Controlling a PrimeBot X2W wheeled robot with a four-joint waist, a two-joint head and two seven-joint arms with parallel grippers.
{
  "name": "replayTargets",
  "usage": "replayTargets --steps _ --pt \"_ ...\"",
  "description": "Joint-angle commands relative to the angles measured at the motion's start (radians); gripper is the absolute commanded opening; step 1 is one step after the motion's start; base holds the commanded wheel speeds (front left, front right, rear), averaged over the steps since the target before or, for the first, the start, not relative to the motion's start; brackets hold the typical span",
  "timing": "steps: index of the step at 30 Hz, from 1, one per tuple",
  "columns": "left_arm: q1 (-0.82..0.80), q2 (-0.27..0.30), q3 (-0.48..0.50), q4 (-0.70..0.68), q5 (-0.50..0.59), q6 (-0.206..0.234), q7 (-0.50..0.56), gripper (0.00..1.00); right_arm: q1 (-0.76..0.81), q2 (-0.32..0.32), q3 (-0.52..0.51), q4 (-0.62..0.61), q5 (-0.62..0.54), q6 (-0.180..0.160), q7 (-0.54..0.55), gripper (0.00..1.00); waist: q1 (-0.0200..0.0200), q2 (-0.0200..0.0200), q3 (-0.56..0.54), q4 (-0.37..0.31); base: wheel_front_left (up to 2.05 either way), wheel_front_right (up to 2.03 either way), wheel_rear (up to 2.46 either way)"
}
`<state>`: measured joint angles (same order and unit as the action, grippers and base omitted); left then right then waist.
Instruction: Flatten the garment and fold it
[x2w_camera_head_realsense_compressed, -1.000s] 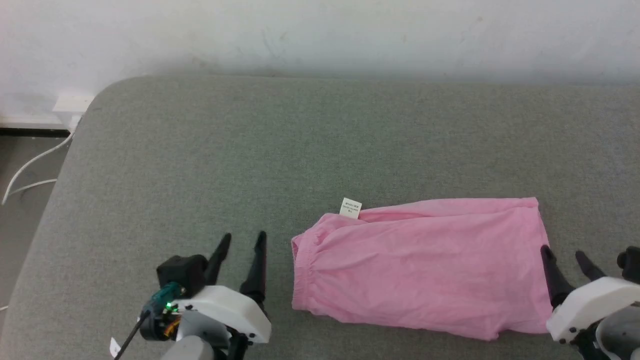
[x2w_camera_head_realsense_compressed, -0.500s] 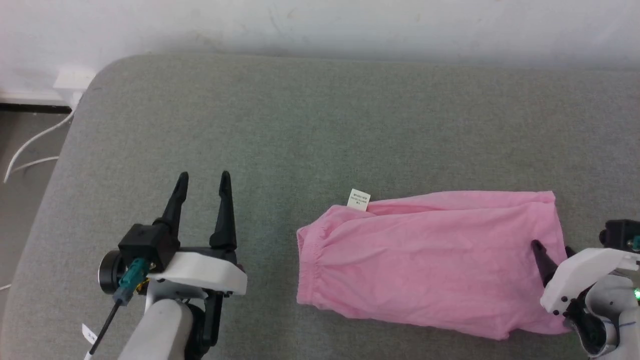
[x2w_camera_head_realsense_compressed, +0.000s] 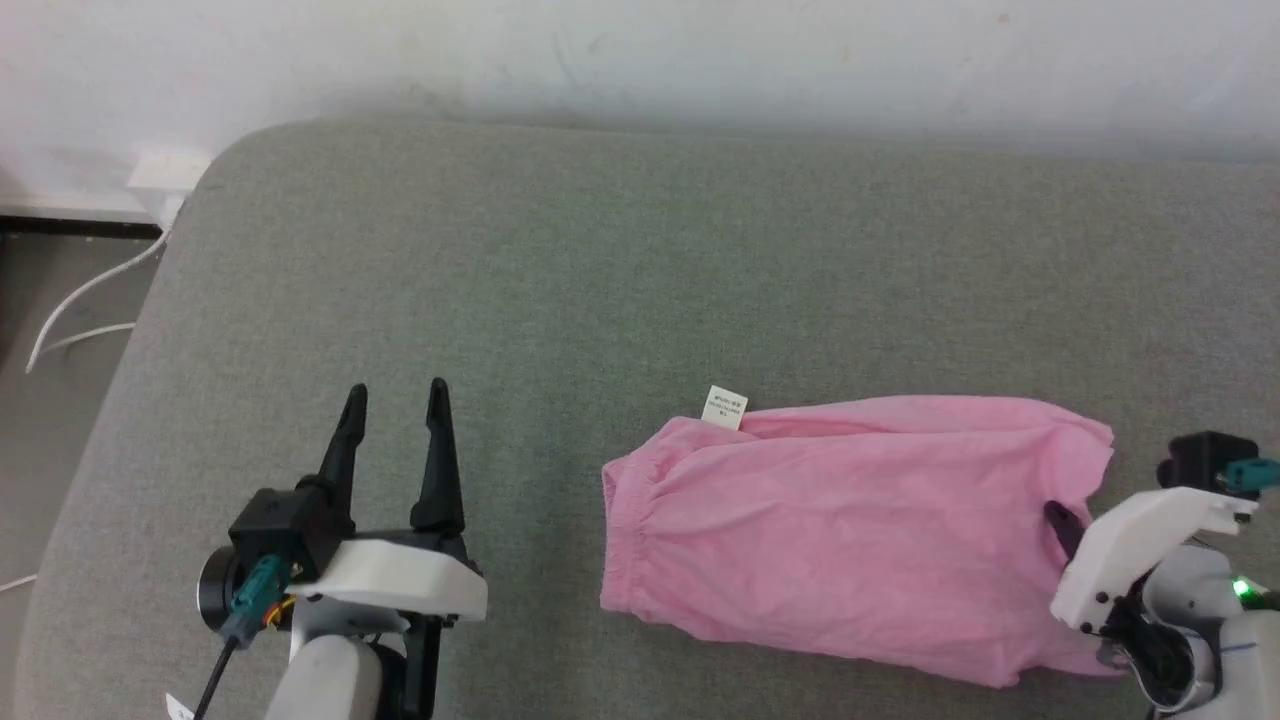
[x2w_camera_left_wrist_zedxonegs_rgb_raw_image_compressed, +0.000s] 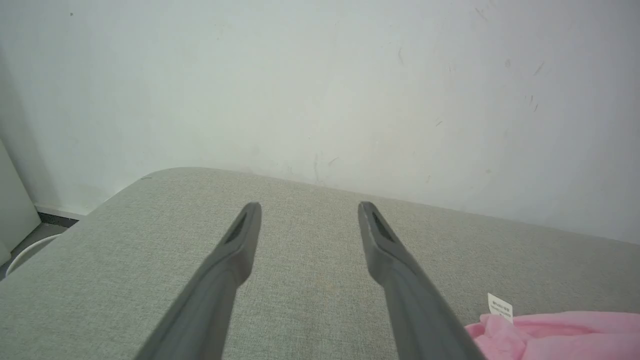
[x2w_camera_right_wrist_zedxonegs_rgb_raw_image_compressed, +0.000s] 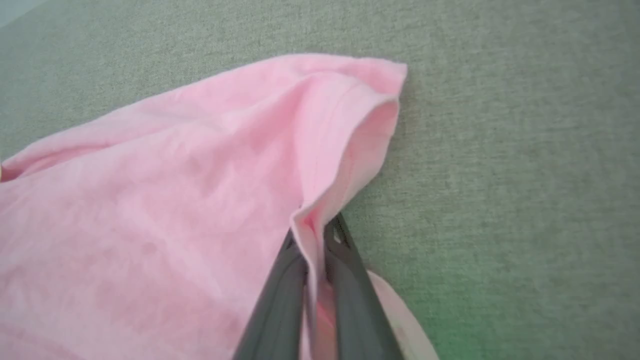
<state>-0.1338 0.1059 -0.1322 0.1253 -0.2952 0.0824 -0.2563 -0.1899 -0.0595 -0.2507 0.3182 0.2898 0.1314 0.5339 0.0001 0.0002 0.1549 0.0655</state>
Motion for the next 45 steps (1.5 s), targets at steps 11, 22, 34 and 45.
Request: replayTargets --steps 11,22,34,45 --pt "0.030 -0.041 0.057 0.020 0.053 -0.065 -0.005 1.00 0.094 -0.057 -0.179 -0.222 -0.221 -0.001 -0.021 0.00 -0.0001 -0.0002 -0.038 0.013 0.00 0.00 0.00" --pt "0.029 -0.052 0.067 0.021 0.060 -0.081 -0.005 1.00 0.181 -0.012 0.184 -0.618 -0.195 -0.001 0.228 0.00 -0.0001 -0.0002 -0.032 0.020 0.00 0.00 0.00" --pt "-0.008 -0.055 0.053 0.018 0.042 -0.074 -0.005 1.00 0.023 0.004 0.523 -0.397 -0.140 -0.001 0.234 0.46 -0.0001 -0.0002 0.020 0.043 0.00 0.00 0.00" --pt "0.007 -0.056 0.055 0.016 0.032 -0.060 -0.005 1.00 0.003 0.009 0.468 -0.488 0.099 -0.001 -0.145 1.00 -0.0001 -0.0002 -0.005 0.024 0.00 0.00 0.00"
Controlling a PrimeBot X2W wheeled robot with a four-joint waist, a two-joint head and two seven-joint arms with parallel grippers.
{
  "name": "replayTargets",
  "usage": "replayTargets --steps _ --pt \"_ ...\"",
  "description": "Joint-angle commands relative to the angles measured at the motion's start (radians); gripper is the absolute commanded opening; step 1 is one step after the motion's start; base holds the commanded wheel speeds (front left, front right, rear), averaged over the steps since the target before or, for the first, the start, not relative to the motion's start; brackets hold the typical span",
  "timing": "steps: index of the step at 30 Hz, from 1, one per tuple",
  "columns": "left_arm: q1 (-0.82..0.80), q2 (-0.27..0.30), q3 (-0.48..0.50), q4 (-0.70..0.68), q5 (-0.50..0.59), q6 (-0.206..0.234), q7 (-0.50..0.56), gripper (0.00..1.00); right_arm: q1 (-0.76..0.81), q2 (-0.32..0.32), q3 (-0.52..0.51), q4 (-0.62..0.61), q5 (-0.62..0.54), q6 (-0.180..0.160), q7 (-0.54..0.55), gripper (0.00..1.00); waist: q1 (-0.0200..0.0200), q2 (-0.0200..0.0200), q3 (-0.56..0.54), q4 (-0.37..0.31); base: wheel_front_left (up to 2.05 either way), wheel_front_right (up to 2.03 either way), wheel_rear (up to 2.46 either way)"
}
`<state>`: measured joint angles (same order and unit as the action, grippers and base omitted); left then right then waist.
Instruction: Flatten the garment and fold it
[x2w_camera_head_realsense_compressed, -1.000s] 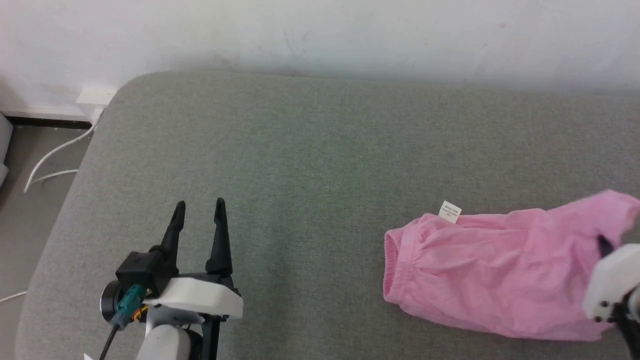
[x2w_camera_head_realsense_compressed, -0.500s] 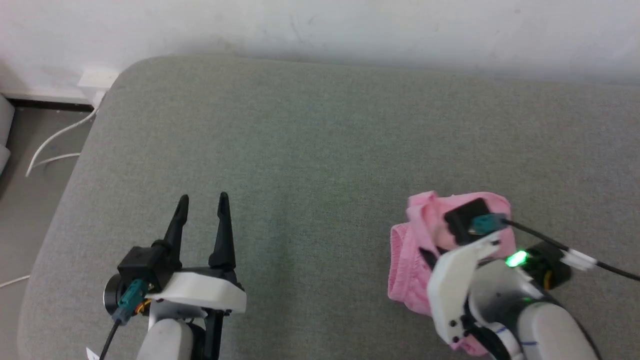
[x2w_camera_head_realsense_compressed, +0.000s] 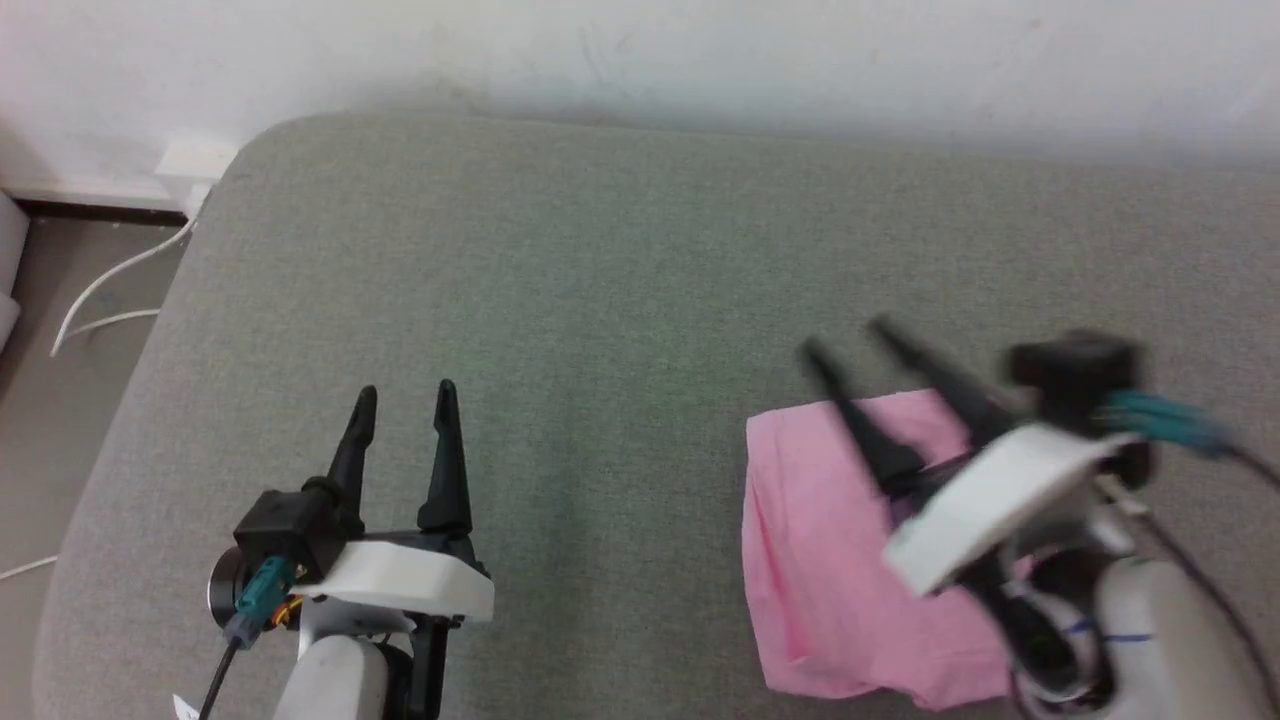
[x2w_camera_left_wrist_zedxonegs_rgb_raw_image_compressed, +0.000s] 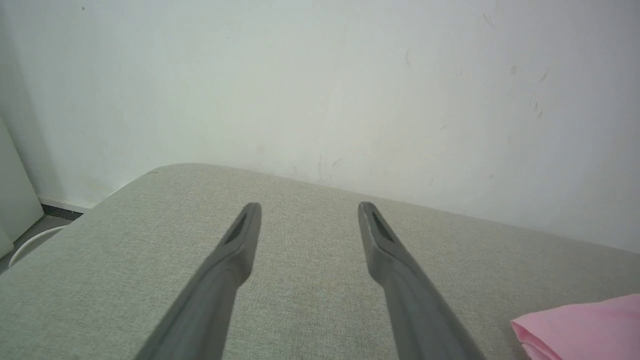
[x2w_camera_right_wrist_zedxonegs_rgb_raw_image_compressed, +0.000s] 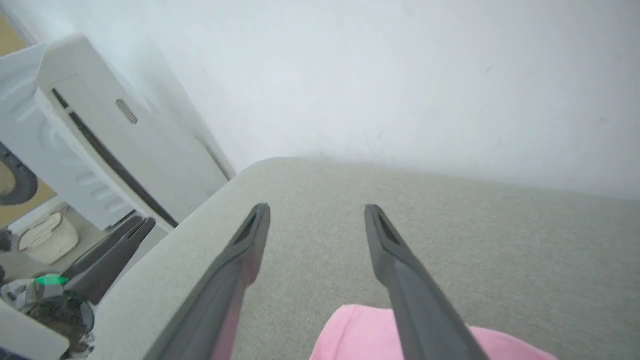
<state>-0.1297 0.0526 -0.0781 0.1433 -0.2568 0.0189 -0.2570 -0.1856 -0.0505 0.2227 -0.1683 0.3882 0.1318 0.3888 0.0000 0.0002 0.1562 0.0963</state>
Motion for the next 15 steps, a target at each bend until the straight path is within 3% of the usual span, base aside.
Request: replayTargets --steps 1,4,8,15 --pt "0.005 -0.002 0.002 -0.005 -0.006 0.004 -0.005 1.00 0.009 0.000 -0.046 -0.017 0.019 -0.001 -0.057 1.00 0.0000 -0.0002 -0.010 -0.012 0.00 0.00 0.00" --pt "0.010 -0.002 0.006 -0.010 -0.001 0.003 -0.005 1.00 0.052 0.000 -0.164 -0.024 0.044 -0.001 -0.196 1.00 0.0000 -0.0002 -0.020 -0.028 0.00 0.00 0.00" --pt "0.014 -0.002 0.010 -0.017 0.004 0.001 -0.005 1.00 0.117 0.000 -0.264 0.036 -0.026 -0.001 -0.270 1.00 0.0000 -0.0002 -0.024 -0.046 0.00 0.00 0.00" --pt "0.006 -0.002 0.013 -0.033 0.015 -0.001 -0.005 1.00 0.179 0.000 -0.283 0.192 -0.109 -0.001 -0.283 1.00 0.0000 -0.0002 -0.017 -0.058 0.00 0.00 0.00"
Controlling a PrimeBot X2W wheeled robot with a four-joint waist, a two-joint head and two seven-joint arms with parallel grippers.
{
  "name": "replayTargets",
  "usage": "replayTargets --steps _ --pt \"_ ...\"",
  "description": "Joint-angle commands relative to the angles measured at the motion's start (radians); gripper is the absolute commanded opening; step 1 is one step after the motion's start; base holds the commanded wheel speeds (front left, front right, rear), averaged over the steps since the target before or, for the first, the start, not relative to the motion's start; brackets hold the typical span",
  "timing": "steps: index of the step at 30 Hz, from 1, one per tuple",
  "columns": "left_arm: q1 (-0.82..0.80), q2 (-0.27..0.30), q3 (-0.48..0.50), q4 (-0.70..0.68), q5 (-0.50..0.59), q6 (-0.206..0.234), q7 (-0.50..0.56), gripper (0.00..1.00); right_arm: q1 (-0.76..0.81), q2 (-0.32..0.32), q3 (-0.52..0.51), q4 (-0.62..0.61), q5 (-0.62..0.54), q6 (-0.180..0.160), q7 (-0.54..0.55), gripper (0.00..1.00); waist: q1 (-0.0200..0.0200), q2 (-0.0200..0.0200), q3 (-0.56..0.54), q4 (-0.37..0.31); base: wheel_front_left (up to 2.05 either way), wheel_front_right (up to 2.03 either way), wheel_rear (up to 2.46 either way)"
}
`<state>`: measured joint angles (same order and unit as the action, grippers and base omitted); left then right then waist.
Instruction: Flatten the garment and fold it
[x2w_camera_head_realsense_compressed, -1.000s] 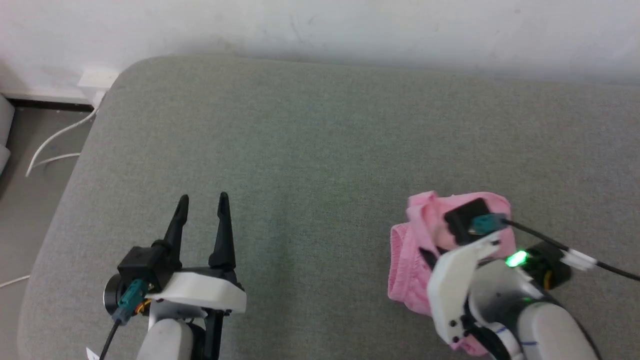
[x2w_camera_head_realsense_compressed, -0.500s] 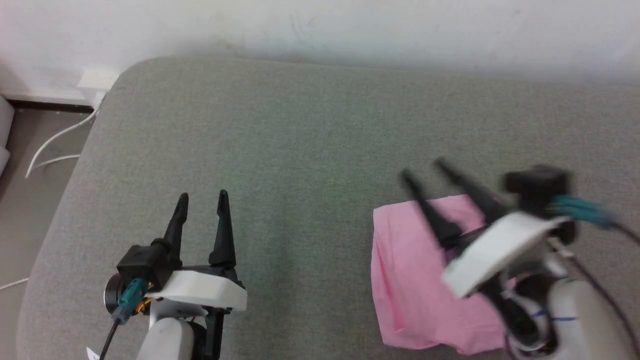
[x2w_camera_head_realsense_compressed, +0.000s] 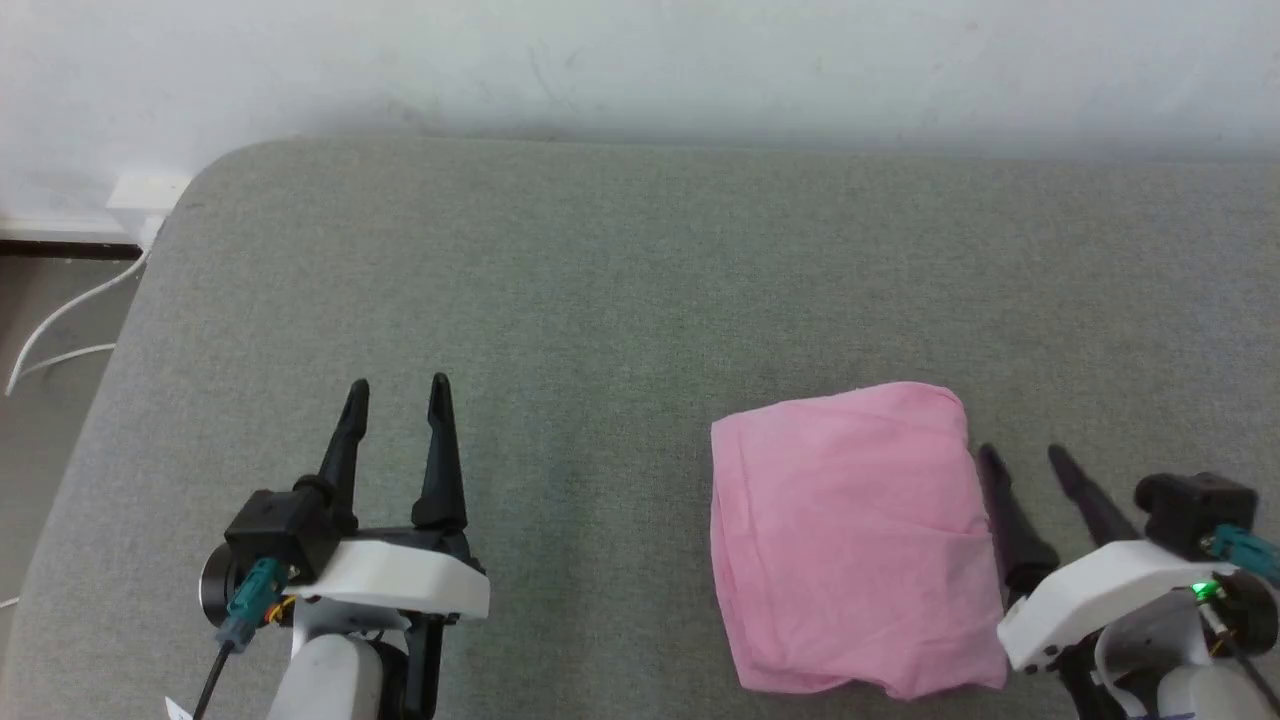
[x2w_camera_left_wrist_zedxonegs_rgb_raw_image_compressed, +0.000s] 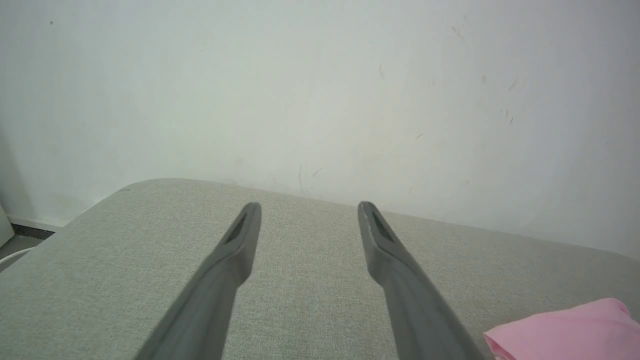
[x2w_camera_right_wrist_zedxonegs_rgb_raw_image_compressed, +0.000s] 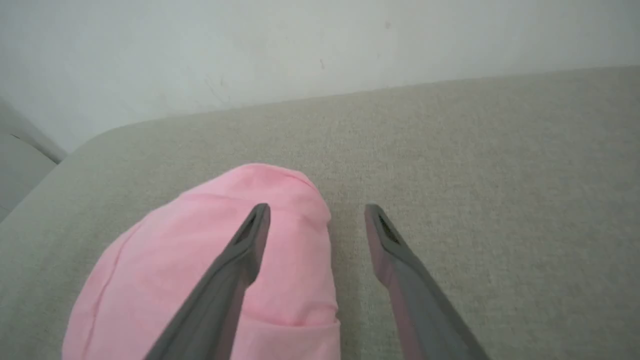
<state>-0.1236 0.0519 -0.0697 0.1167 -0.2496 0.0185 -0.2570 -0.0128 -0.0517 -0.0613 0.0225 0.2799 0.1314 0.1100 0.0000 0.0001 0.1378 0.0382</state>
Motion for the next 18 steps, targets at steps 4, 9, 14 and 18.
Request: replayTargets --steps 4,9,14,18 --pt "-0.004 -0.002 0.003 -0.018 0.009 0.004 -0.005 1.00 0.003 0.001 0.011 0.103 0.008 -0.001 0.055 1.00 0.0000 -0.0001 0.005 0.004 0.00 0.00 0.00" --pt "-0.006 -0.002 -0.004 -0.021 0.010 0.008 -0.005 1.00 -0.023 0.001 0.036 0.197 0.019 -0.001 0.172 1.00 0.0000 -0.0001 0.006 0.012 0.00 0.00 0.00" --pt "-0.004 -0.002 -0.003 -0.021 0.013 0.010 -0.005 1.00 -0.064 0.001 0.050 0.239 0.004 -0.001 0.298 0.00 0.0000 -0.0001 0.006 0.008 0.00 0.00 0.00" --pt "0.003 -0.002 0.009 -0.026 0.022 0.009 -0.005 1.00 -0.133 -0.016 0.103 0.222 -0.076 -0.001 0.370 0.00 0.0000 -0.0001 0.014 -0.026 0.00 0.00 0.00"
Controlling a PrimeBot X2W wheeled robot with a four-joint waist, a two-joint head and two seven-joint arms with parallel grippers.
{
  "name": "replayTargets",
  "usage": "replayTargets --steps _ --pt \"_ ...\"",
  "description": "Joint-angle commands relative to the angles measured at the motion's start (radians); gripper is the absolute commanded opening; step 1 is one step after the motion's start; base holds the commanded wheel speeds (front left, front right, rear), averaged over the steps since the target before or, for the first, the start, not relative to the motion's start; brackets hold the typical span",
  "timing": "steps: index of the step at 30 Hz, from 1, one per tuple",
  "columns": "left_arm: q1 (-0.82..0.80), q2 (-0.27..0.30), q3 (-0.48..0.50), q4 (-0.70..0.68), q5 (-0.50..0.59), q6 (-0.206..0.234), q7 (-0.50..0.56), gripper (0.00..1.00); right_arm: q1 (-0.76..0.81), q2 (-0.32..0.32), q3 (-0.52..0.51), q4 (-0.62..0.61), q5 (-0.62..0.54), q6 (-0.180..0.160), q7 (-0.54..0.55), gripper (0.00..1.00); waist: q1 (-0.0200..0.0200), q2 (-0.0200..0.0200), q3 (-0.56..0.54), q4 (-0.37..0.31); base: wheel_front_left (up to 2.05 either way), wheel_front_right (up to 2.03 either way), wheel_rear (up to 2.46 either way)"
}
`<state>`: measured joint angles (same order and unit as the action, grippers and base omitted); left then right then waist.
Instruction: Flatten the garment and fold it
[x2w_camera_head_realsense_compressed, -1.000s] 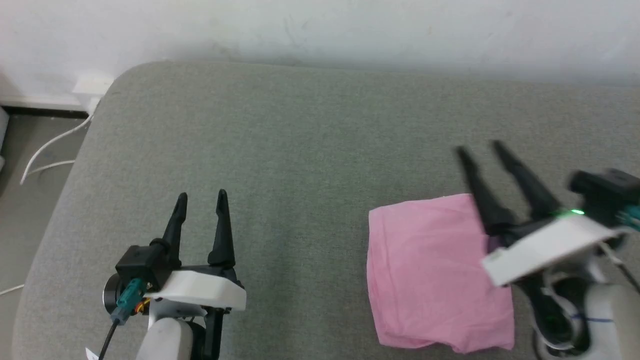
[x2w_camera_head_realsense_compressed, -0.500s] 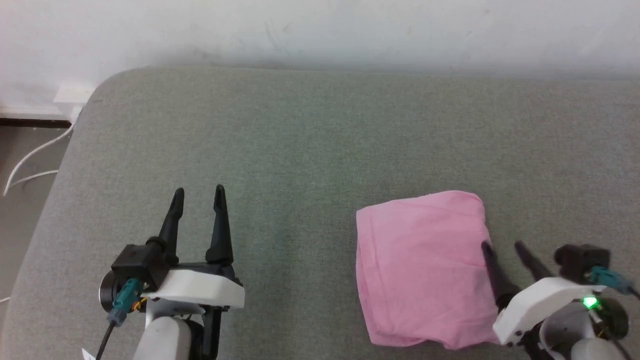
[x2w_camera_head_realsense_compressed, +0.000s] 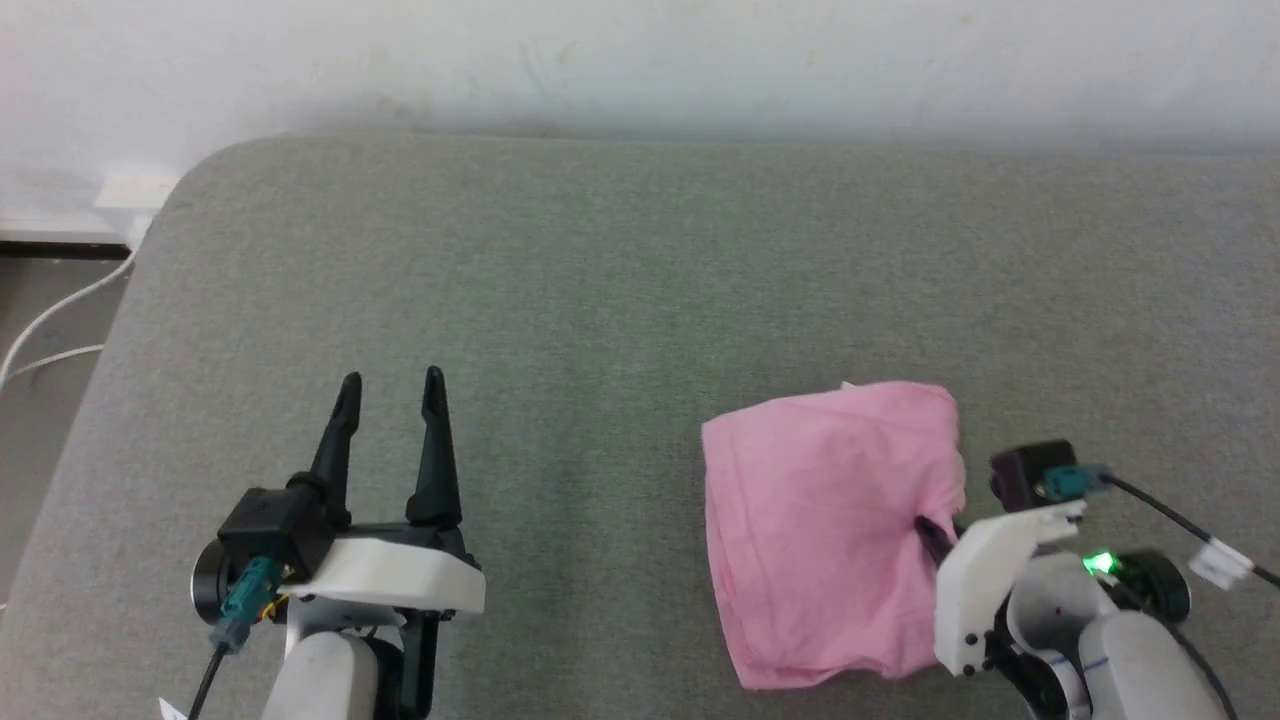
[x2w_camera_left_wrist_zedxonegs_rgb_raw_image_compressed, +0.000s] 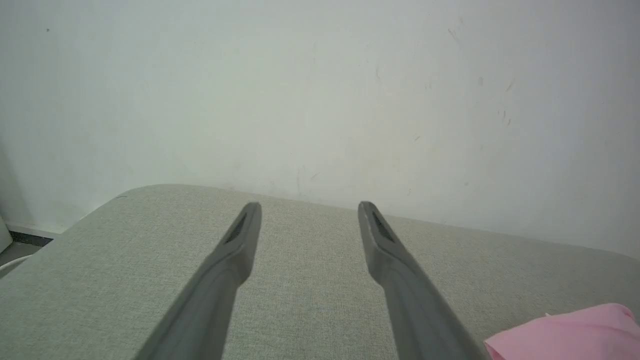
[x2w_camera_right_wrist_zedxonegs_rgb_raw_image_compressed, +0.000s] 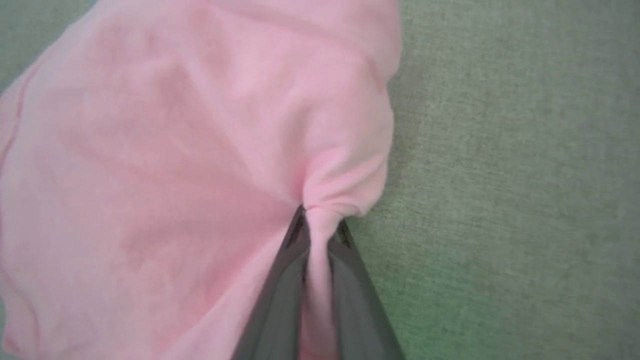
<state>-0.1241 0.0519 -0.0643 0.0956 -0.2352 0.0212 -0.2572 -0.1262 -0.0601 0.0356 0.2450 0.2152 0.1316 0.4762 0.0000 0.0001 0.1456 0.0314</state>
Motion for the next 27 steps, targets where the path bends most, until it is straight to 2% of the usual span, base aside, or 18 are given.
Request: replayTargets --steps 1,5,9,14,20,27 --pt "0.005 -0.002 0.007 -0.006 0.010 0.005 -0.005 1.00 -0.040 -0.029 0.032 -0.006 -0.033 -0.001 0.014 0.00 0.0000 -0.0001 0.009 -0.032 0.00 0.00 0.00" --pt "0.006 -0.002 0.021 -0.014 0.024 -0.002 -0.005 1.00 -0.135 -0.141 0.163 -0.016 -0.077 -0.001 0.030 0.00 0.0000 -0.0001 0.032 -0.105 0.00 0.00 0.00" --pt "-0.009 -0.002 0.019 -0.021 0.039 -0.015 -0.005 1.00 -0.242 -0.255 0.274 0.015 -0.072 -0.001 0.003 0.00 0.0000 -0.0001 0.062 -0.187 0.00 0.00 0.00" --pt "-0.064 -0.002 -0.004 -0.032 0.052 -0.027 -0.005 1.00 -0.358 -0.375 0.332 0.090 -0.068 -0.001 -0.064 0.00 0.0000 -0.0001 0.126 -0.285 0.00 0.00 0.00" --pt "-0.132 0.016 -0.017 -0.041 0.086 -0.038 -0.005 1.00 -0.478 -0.435 0.249 0.244 -0.098 -0.001 -0.166 0.00 0.0000 -0.0001 0.229 -0.384 0.00 0.00 0.00" --pt "-0.201 0.058 -0.030 -0.074 0.119 -0.046 0.018 1.00 -0.588 -0.454 0.031 0.451 -0.179 -0.001 -0.298 0.00 0.0000 -0.0001 0.337 -0.393 0.00 0.00 0.00"
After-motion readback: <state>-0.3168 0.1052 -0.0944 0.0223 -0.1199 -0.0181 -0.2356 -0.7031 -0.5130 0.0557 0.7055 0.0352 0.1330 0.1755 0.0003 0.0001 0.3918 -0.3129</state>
